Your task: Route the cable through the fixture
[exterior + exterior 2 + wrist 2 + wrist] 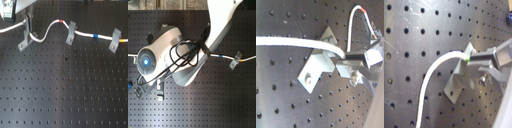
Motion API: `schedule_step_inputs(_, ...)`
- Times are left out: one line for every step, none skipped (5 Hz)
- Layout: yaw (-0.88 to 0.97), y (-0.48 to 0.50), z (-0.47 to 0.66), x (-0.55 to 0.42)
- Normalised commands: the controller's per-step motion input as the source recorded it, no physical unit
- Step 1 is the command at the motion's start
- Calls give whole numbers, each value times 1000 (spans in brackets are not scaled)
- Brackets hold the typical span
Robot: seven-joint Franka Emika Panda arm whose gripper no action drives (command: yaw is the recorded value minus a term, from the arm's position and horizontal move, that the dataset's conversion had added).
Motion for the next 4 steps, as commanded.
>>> schedule_step_inputs(0, -45, 7, -253)
schedule_step_inputs(9, -39, 2, -233)
schedule_step_inputs(34, -110, 13, -285)
schedule_step_inputs(6, -126, 6, -312)
